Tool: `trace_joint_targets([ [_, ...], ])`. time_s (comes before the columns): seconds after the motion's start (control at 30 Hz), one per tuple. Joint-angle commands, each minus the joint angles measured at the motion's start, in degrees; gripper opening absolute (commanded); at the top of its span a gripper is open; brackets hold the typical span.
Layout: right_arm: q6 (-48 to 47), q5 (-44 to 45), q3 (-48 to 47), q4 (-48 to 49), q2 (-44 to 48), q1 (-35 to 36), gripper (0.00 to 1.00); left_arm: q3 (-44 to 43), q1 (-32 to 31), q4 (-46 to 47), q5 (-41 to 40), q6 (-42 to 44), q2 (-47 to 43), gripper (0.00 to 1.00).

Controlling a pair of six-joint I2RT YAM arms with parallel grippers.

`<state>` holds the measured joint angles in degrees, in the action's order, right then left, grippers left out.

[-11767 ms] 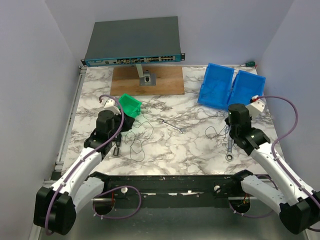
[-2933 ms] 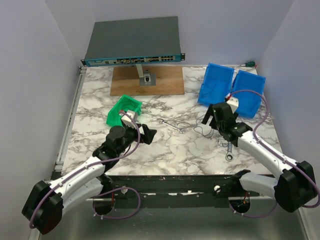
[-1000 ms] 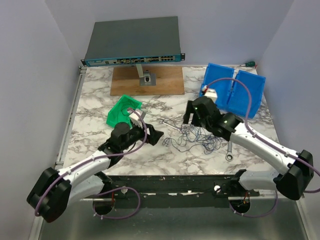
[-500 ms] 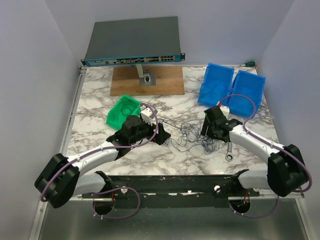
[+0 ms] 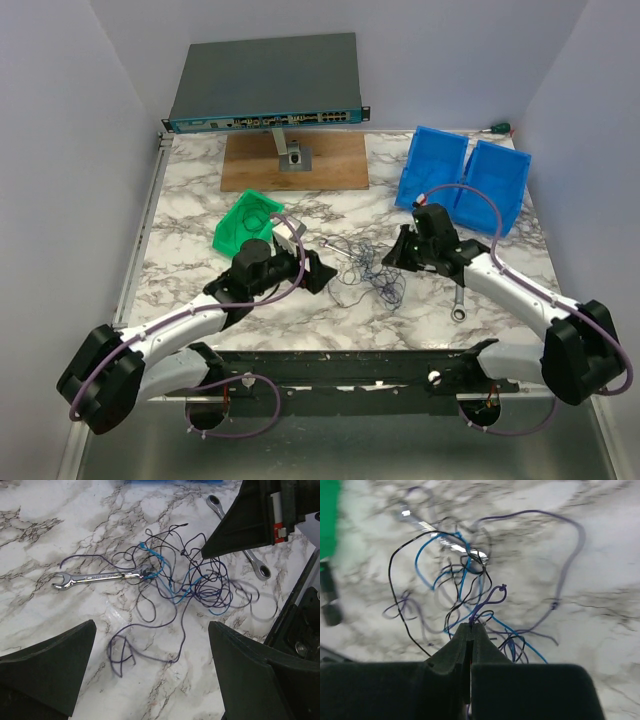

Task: Untangle the cables

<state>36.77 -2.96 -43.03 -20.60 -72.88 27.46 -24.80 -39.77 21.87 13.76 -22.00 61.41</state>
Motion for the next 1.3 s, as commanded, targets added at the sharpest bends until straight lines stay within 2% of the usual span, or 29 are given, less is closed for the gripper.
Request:
trace_joint_targets([
  [0.0,3.76,-15.38,-2.36,6.58,4.39,3.11,0.01,1.73,-0.21,3.27,-1.26,0.99,-2.15,0.98],
  [0.07,3.75,-17.55,-3.53,6.01,4.76,3.72,0.01,1.95,-0.18,3.68,-1.27,0.99,-2.34,0.98],
  [0.1,3.53,-17.73,-3.80,5.36,4.98,3.69,0.06,1.99,-0.14,3.79,-1.23,0.97,-2.31,0.98],
  [0.13,2.98,-16.69,-4.14,4.23,5.18,3.73,0.15,1.98,-0.19,3.88,-1.15,0.99,-2.34,0.98],
  [0.17,2.56,-14.35,-4.22,3.13,5.36,3.70,0.31,1.95,-0.20,3.88,-1.10,0.99,-2.24,0.98],
  [0.23,2.08,-8.00,-4.27,0.05,5.73,3.74,0.70,1.95,-0.20,3.88,-1.17,1.08,-2.20,0.98],
  [0.27,1.93,-5.15,-4.20,-1.55,5.83,3.67,0.79,1.89,-0.17,3.82,-1.27,1.08,-2.04,0.98],
  [0.3,1.87,-2.54,-4.14,-2.37,6.11,3.66,0.82,1.79,-0.16,3.71,-1.28,1.08,-1.94,0.98],
  [0.4,-0.08,0.57,-2.80,-2.04,7.04,3.73,0.83,1.84,-0.17,3.47,-1.10,1.09,-1.74,0.98],
  [0.53,-5.07,-4.60,-2.63,-0.14,6.56,3.85,0.81,2.02,-0.20,3.18,-1.20,0.53,-2.11,0.98],
  [0.7,-8.18,-4.58,-3.87,1.36,5.49,8.99,0.79,2.11,-0.14,0.93,-3.26,-1.32,-2.91,0.99],
  [1.0,-10.54,0.59,-6.33,4.15,-0.85,11.56,0.75,3.76,-0.13,0.76,-4.01,-0.87,-5.57,0.99],
  [1.27,-12.36,-2.71,-6.49,7.59,-3.98,11.77,0.70,4.33,-0.19,2.98,-1.47,-0.92,-4.79,0.99],
])
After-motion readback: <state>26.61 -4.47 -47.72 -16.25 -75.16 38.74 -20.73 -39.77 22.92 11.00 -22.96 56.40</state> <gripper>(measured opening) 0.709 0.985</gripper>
